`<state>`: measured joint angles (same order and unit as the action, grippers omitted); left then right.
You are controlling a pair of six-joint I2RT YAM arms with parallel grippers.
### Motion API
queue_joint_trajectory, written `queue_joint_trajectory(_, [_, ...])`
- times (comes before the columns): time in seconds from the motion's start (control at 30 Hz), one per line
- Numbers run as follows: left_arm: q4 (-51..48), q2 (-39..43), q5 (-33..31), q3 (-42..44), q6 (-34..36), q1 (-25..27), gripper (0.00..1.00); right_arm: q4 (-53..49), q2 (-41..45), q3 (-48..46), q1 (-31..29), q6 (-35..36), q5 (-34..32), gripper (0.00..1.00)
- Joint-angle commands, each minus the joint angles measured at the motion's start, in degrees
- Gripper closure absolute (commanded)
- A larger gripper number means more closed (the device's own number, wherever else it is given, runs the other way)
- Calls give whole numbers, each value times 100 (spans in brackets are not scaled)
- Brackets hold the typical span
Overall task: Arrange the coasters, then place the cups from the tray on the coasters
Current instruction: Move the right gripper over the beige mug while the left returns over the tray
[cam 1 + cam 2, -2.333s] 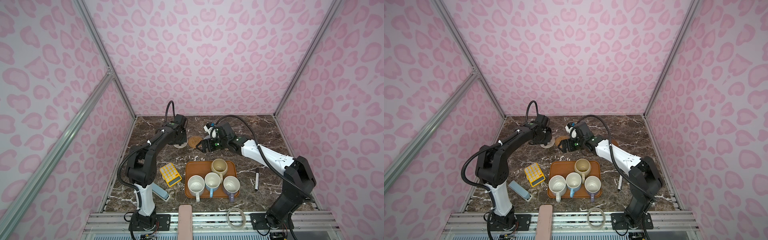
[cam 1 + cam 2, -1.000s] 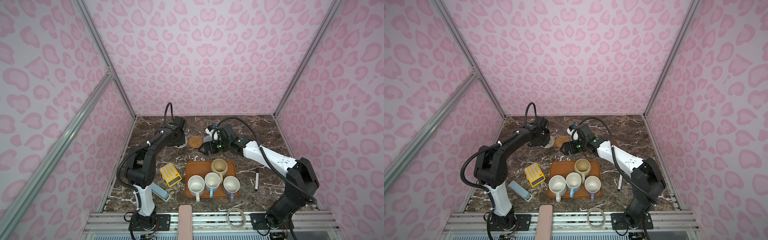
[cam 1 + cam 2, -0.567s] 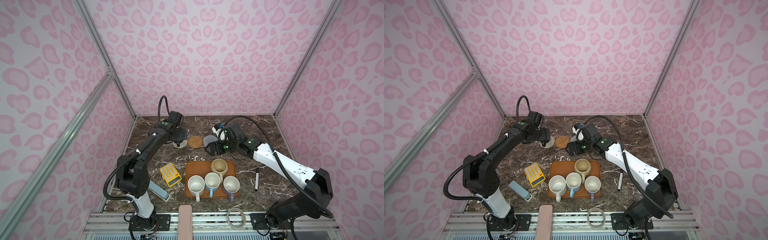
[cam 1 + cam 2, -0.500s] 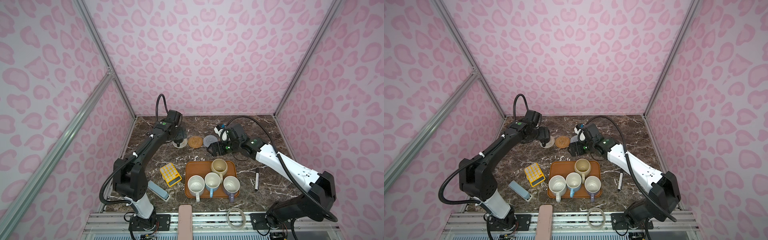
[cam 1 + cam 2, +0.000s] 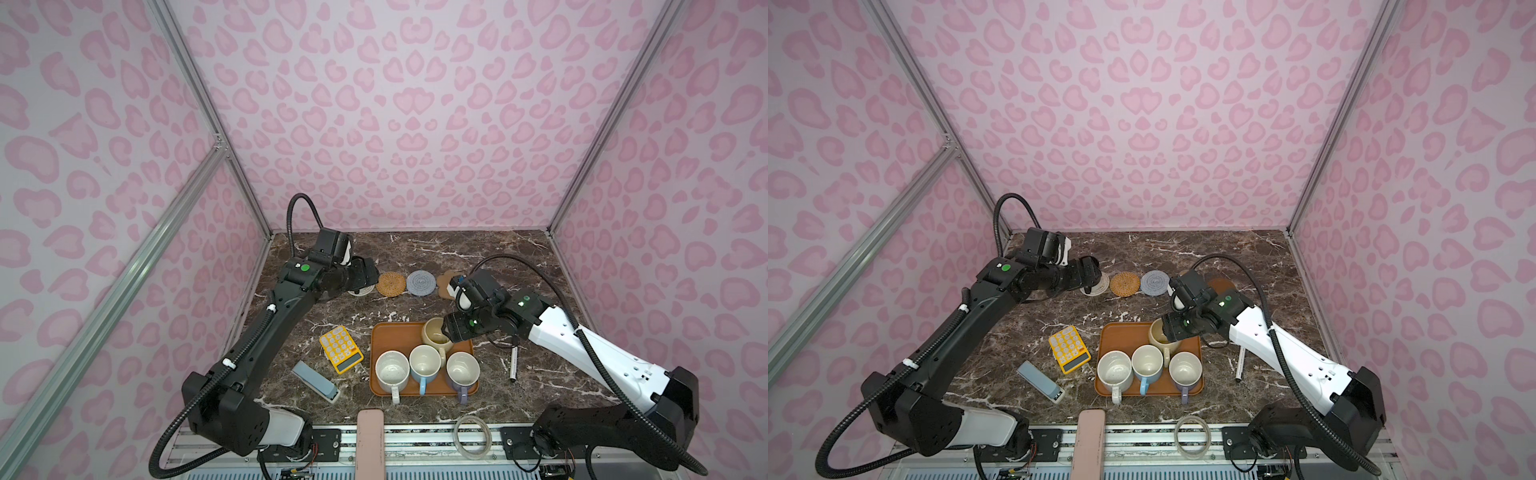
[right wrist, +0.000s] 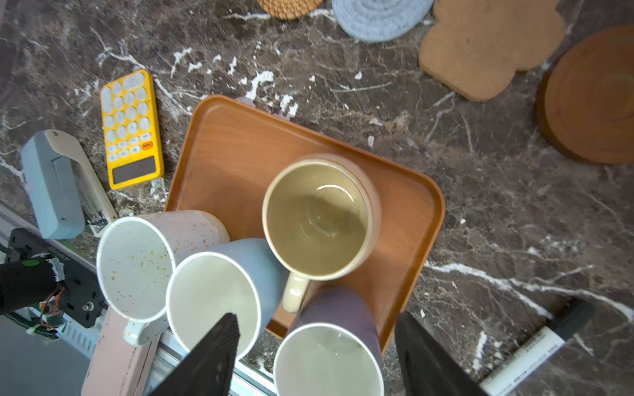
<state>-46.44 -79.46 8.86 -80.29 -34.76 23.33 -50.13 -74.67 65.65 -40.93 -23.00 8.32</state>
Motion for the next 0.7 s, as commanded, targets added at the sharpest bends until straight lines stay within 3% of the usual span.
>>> queue_joint_trajectory(0.0, [67, 229, 433, 233, -341, 189, 2, 23, 68, -259, -40, -294, -56, 35])
queue_joint_trajectory(0.33, [716, 369, 515, 1086, -1150, 1288, 2, 490, -243, -612, -228, -606, 111, 50])
queue_joint_trajectory(0.67, [921, 173, 387, 1270, -1388, 1654, 2, 772, -638, -821, -368, -689, 166, 54])
